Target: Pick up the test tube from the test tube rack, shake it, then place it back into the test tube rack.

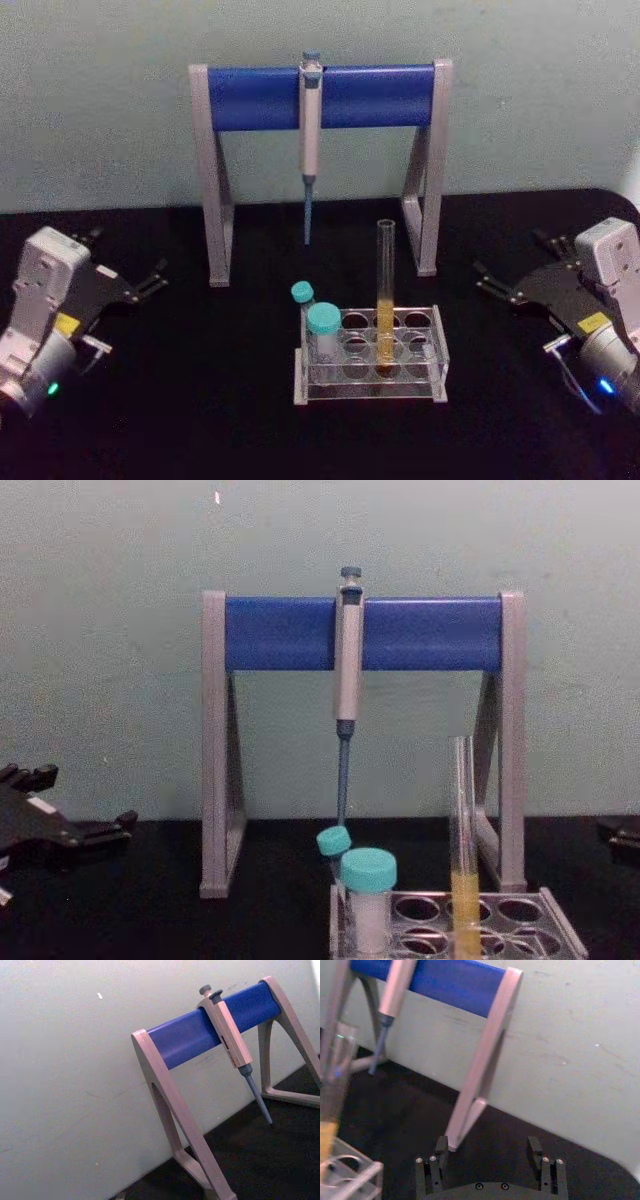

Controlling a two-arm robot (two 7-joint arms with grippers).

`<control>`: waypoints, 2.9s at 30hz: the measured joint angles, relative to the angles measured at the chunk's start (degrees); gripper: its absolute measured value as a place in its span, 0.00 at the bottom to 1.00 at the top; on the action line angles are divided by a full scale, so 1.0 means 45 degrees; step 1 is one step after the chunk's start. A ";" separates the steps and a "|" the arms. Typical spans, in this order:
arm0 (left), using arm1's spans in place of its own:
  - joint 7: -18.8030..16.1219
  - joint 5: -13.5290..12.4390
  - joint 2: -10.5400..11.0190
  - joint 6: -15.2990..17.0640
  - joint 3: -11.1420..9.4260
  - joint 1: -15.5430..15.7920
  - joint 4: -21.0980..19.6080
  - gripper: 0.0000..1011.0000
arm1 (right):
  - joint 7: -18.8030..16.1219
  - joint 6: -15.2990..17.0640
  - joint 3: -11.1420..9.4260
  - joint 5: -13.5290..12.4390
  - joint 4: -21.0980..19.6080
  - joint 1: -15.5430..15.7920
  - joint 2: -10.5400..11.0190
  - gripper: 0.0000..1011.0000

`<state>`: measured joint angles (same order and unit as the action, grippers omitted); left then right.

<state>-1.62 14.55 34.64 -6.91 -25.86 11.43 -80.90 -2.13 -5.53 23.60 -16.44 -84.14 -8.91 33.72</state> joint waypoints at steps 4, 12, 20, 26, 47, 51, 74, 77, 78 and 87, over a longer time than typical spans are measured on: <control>0.0000 0.0000 0.0000 0.0000 0.0000 0.0000 0.0000 1.00 | -0.0559 0.0192 -0.0174 -0.0536 -0.0401 0.0222 -0.0079 0.99; 0.0000 0.0000 0.0000 0.0000 0.0000 0.0000 0.0000 1.00 | -0.2070 0.0889 -0.0455 -0.1811 -0.1132 0.0523 -0.0161 0.99; 0.0000 0.0000 0.0000 0.0000 0.0000 0.0000 0.0000 1.00 | -0.3459 0.1949 -0.0653 -0.2875 -0.1688 0.0662 -0.0081 0.99; 0.0000 0.0000 0.0000 0.0001 0.0000 0.0001 0.0000 1.00 | -0.4263 0.2843 -0.0689 -0.3333 -0.1768 0.0466 -0.0127 0.99; 0.0000 0.0000 0.0000 0.0001 0.0000 0.0000 0.0001 1.00 | -0.5780 0.3819 0.0495 -0.3183 0.0197 -0.1966 -0.1060 0.99; 0.0000 0.0000 0.0001 0.0000 0.0000 0.0000 0.0000 1.00 | -0.5925 0.3816 0.0668 -0.3170 0.0664 -0.2320 -0.1288 0.99; 0.0000 0.0000 0.0000 0.0000 0.0000 0.0000 0.0000 1.00 | -0.6101 0.3643 0.0892 -0.3200 0.1103 -0.2660 -0.1515 0.93; 0.0000 0.0000 0.0000 0.0000 0.0000 0.0000 0.0000 1.00 | -0.6100 0.3642 0.0887 -0.3202 0.1101 -0.2657 -0.1513 0.87; 0.0000 0.0000 0.0000 0.0000 0.0000 0.0000 0.0001 1.00 | -0.6098 0.3643 0.0885 -0.3203 0.1099 -0.2655 -0.1511 0.84; 0.0000 0.0000 0.0000 0.0000 0.0000 0.0000 0.0000 1.00 | -0.6086 0.3643 0.0873 -0.3211 0.1087 -0.2647 -0.1505 0.58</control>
<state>-1.62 14.55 34.64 -6.91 -25.86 11.43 -80.90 -29.52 10.86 27.53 -30.89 -79.25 -20.83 26.94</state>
